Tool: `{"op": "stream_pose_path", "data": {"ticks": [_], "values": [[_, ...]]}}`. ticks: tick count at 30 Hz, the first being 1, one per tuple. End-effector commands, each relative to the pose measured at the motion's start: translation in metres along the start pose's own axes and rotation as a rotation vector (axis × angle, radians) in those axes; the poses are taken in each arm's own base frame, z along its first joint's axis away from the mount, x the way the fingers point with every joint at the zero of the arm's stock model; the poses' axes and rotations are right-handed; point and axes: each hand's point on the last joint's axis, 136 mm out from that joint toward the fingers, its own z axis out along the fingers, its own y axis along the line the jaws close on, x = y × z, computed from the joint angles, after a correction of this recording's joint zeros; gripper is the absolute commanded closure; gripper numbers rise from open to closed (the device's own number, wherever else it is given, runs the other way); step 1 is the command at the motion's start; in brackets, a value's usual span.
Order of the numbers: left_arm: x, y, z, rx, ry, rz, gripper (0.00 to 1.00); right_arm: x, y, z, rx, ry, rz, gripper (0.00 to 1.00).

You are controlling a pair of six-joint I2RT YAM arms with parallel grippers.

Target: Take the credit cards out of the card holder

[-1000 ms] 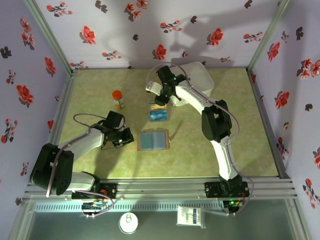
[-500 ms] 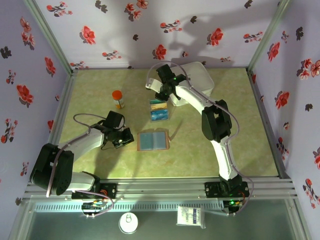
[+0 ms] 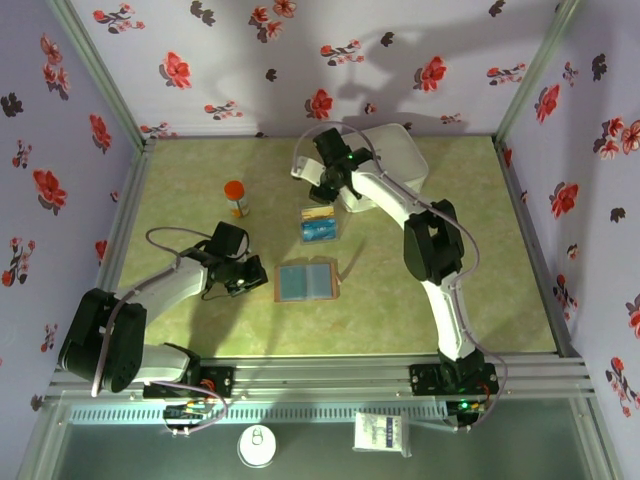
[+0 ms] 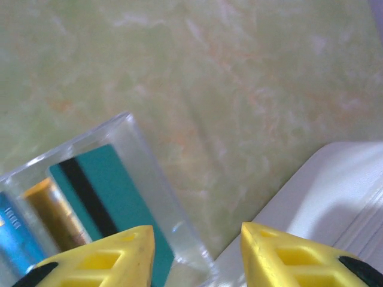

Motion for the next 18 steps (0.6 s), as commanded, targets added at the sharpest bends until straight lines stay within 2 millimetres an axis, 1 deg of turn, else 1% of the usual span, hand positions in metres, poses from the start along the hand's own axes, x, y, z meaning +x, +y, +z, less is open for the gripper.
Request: {"op": "stream_pose_path", "data": {"ticks": [1,3,7,11,18], "values": [[0.002,0.002,0.002,0.008,0.013,-0.021,0.92,-0.003,0.015,-0.024,-0.04,-0.019,-0.043,0.5],[0.001,0.001,0.002,0.012,0.008,-0.022,0.92,0.003,0.021,-0.021,-0.052,-0.002,-0.056,0.46],[0.002,0.001,0.003,0.016,0.01,-0.028,0.92,0.015,0.024,-0.012,-0.054,0.043,-0.066,0.44],[0.004,0.003,0.002,0.014,0.009,-0.031,0.92,0.019,0.025,-0.002,-0.05,0.062,-0.073,0.43],[0.005,0.004,0.001,0.014,0.01,-0.032,0.92,0.02,0.018,0.01,-0.02,0.09,-0.082,0.44]]}}
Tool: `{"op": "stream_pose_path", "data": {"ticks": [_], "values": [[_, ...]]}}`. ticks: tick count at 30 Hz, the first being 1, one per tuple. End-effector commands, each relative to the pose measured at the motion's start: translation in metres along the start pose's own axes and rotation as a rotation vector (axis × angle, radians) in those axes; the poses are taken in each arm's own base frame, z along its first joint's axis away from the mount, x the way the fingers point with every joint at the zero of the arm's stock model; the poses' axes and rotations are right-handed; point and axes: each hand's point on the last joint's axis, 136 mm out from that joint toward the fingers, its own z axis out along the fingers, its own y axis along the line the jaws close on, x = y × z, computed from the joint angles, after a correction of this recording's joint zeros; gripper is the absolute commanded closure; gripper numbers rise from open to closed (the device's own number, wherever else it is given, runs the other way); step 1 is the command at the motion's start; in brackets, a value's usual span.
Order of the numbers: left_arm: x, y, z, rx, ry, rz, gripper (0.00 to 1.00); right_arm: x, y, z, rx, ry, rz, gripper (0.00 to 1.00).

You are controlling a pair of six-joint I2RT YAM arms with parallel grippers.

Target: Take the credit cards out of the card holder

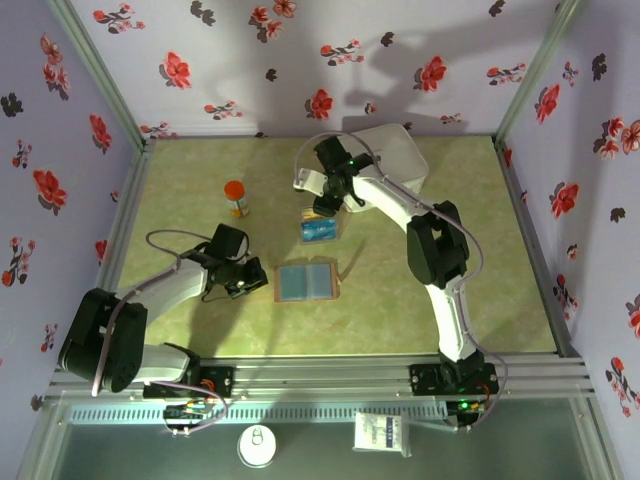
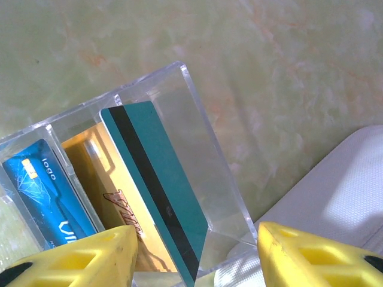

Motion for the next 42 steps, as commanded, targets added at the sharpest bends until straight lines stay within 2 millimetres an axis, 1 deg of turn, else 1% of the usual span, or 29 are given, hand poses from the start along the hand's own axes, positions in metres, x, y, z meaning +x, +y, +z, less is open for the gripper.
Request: {"op": "stream_pose_path", "data": {"ticks": [1,7,13,19,24,27,32,35,38,40,42], "values": [[0.002,0.001,-0.002,0.011,0.003,-0.015,0.92,0.0,-0.002,0.01,0.016,0.03,-0.024,0.44],[0.002,0.001,-0.002,0.009,0.004,-0.017,0.92,-0.01,-0.018,0.004,0.084,0.0,-0.022,0.47],[0.001,0.001,-0.002,0.008,0.002,-0.014,0.92,-0.027,-0.033,-0.009,0.136,-0.063,-0.012,0.49],[0.002,0.003,-0.001,0.003,0.007,-0.014,0.92,-0.035,-0.051,-0.006,0.199,-0.07,-0.001,0.5],[0.003,0.004,-0.001,-0.001,0.008,-0.014,0.92,-0.039,-0.06,-0.004,0.225,-0.061,0.005,0.5],[0.003,0.005,0.0,-0.003,0.008,-0.015,0.92,-0.038,-0.06,0.003,0.22,-0.06,0.006,0.5],[0.003,0.004,0.0,-0.002,0.009,-0.015,0.92,-0.031,-0.052,0.018,0.184,-0.036,0.004,0.5],[0.003,0.004,0.0,-0.003,0.01,-0.014,0.92,-0.026,-0.042,0.023,0.141,-0.018,-0.012,0.49],[0.003,0.004,0.0,-0.003,0.009,-0.016,0.92,-0.021,-0.031,0.023,0.092,0.001,-0.03,0.5],[0.003,0.003,0.0,0.0,0.008,-0.014,0.92,-0.019,-0.03,0.019,0.09,0.011,-0.032,0.5],[0.001,0.002,-0.001,0.002,0.007,-0.015,0.92,-0.021,-0.032,0.012,0.103,0.003,-0.033,0.5]]}}
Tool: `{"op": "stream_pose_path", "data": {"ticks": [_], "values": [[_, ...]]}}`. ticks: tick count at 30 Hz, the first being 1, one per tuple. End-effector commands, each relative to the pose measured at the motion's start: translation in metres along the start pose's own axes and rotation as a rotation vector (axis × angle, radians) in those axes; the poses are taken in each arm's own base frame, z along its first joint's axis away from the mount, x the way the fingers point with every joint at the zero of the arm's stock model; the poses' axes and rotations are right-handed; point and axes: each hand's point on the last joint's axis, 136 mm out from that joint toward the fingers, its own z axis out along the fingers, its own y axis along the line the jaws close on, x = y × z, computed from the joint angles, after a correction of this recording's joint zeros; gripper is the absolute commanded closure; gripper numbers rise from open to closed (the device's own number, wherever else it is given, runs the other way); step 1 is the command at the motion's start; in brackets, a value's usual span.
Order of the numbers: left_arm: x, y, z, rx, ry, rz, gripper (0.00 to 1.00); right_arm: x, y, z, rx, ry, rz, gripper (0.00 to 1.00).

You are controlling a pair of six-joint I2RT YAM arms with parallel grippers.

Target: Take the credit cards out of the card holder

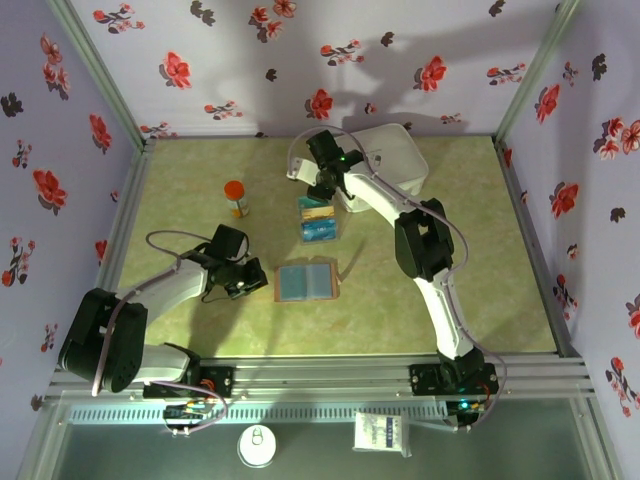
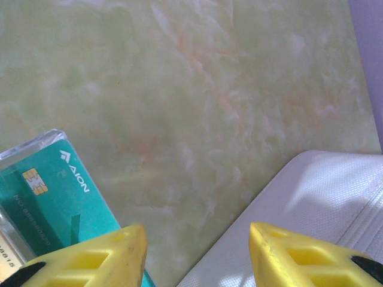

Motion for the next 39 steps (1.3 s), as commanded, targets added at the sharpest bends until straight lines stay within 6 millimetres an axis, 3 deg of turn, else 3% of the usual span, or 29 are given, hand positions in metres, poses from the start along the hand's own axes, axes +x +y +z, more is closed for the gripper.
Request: {"op": "stream_pose_path", "data": {"ticks": [1,8,17,20,24,27,30,34,39], "values": [[0.0,0.0,-0.002,0.006,0.003,-0.008,0.92,-0.003,0.006,-0.015,-0.025,0.002,-0.027,0.5],[-0.003,-0.004,-0.002,0.014,-0.002,-0.005,0.92,-0.011,-0.007,-0.05,0.042,-0.052,0.096,0.5],[-0.013,-0.013,0.005,0.039,-0.01,0.006,0.92,0.012,0.011,-0.077,0.045,-0.13,0.665,0.54],[-0.017,-0.017,0.007,0.044,-0.009,0.014,0.92,0.027,0.024,-0.076,-0.002,-0.116,0.893,0.64],[-0.02,-0.017,0.011,0.042,-0.009,0.019,0.92,0.035,0.052,-0.066,-0.145,-0.102,1.117,0.6],[-0.019,-0.016,0.013,0.039,-0.006,0.013,0.92,0.035,0.071,-0.058,-0.234,-0.115,1.183,0.52],[-0.018,-0.015,0.013,0.043,-0.005,0.004,0.92,0.042,0.077,-0.048,-0.244,-0.099,1.228,0.44],[-0.016,-0.014,0.01,0.047,-0.011,-0.001,0.91,0.051,0.086,-0.034,-0.269,-0.042,1.267,0.42],[-0.014,-0.013,0.007,0.046,-0.016,-0.004,0.91,0.041,0.093,-0.032,-0.342,-0.074,1.295,0.44]]}}
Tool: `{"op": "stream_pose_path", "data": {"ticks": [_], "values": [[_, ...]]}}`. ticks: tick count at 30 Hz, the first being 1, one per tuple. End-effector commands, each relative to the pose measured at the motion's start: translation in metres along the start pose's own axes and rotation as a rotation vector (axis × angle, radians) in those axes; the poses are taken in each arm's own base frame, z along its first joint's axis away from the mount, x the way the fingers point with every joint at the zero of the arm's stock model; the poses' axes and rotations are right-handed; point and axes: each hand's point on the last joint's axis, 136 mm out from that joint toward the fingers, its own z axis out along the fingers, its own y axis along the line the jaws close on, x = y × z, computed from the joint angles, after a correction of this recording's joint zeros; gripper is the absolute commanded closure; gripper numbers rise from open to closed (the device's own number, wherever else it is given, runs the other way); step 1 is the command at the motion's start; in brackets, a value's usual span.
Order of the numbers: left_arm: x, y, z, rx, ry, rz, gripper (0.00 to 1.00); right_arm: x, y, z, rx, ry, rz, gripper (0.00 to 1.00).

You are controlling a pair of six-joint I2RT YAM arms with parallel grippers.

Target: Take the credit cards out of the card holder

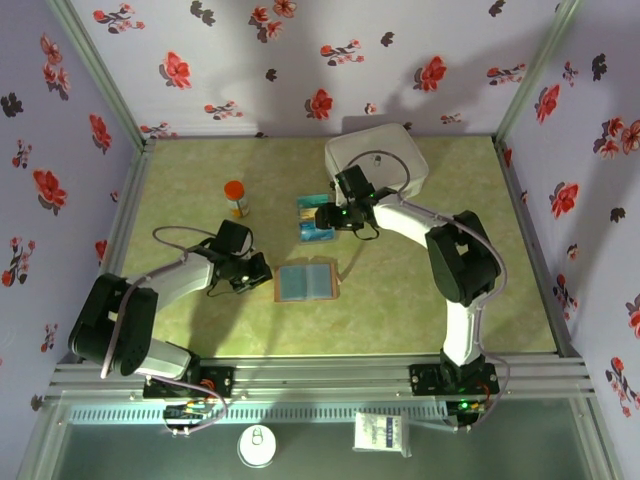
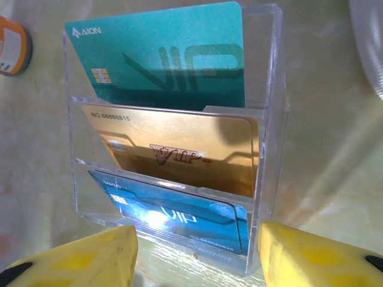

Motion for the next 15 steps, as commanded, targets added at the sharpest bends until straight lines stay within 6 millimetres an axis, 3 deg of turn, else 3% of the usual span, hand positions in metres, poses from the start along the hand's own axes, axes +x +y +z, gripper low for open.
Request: {"op": "stream_pose_path", "data": {"ticks": [1,9,15], "values": [[0.0,-0.001,-0.005,0.016,-0.011,-0.011,0.91,0.001,0.008,0.007,-0.072,0.01,0.057,0.45],[0.004,0.0,-0.002,0.022,0.004,-0.014,0.91,0.008,0.014,0.0,-0.1,0.033,0.054,0.5],[0.002,-0.009,-0.002,0.042,0.004,0.001,0.92,0.016,0.014,-0.021,-0.045,0.034,0.054,0.53]]}}
